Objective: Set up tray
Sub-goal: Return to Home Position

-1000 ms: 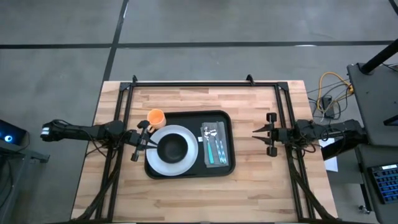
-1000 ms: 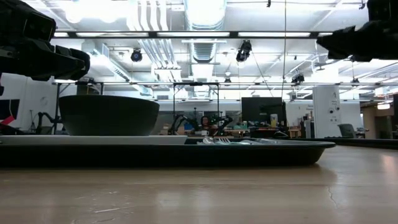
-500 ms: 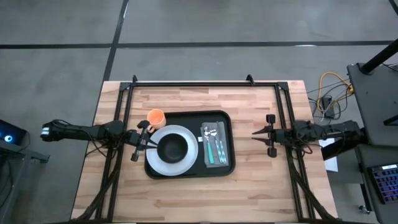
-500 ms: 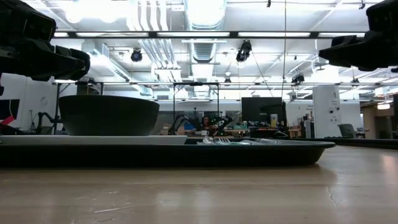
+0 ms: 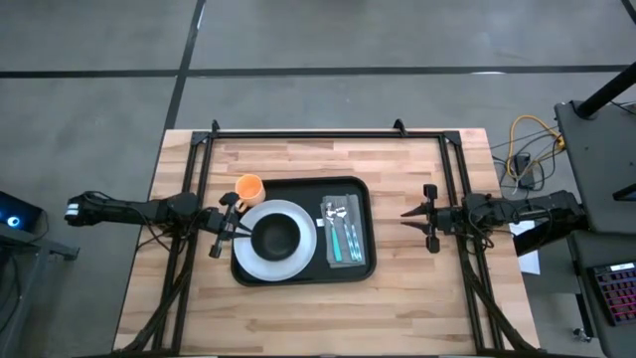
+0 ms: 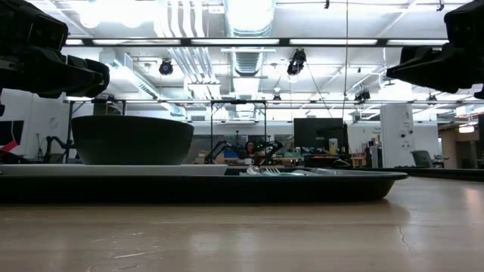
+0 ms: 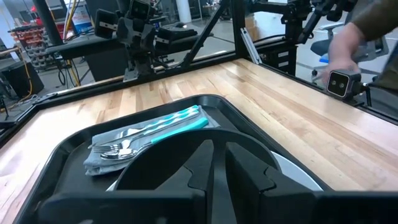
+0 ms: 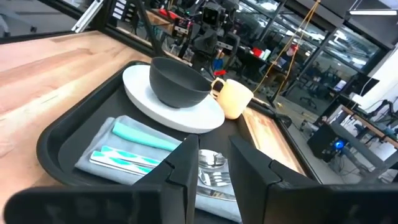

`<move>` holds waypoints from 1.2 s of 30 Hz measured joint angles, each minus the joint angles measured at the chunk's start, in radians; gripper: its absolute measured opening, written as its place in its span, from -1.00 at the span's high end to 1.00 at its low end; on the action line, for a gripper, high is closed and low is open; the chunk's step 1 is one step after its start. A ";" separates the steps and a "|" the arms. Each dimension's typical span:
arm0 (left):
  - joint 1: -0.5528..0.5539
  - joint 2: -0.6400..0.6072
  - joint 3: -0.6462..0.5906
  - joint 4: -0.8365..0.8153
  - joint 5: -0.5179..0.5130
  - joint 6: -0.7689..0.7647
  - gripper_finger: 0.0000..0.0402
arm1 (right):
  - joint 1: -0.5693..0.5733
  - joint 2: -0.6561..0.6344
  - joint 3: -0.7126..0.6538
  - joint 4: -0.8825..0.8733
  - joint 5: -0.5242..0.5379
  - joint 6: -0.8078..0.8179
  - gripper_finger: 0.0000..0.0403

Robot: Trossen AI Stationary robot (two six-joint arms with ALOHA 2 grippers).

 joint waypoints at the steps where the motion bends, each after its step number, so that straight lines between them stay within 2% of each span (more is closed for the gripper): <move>1: 0.000 0.000 0.000 0.000 0.000 0.000 0.89 | 0.000 0.002 0.000 0.000 0.000 0.000 0.64; 36: 0.000 0.000 0.000 0.000 0.000 0.000 0.89 | 0.000 0.002 0.000 0.001 0.000 0.002 0.62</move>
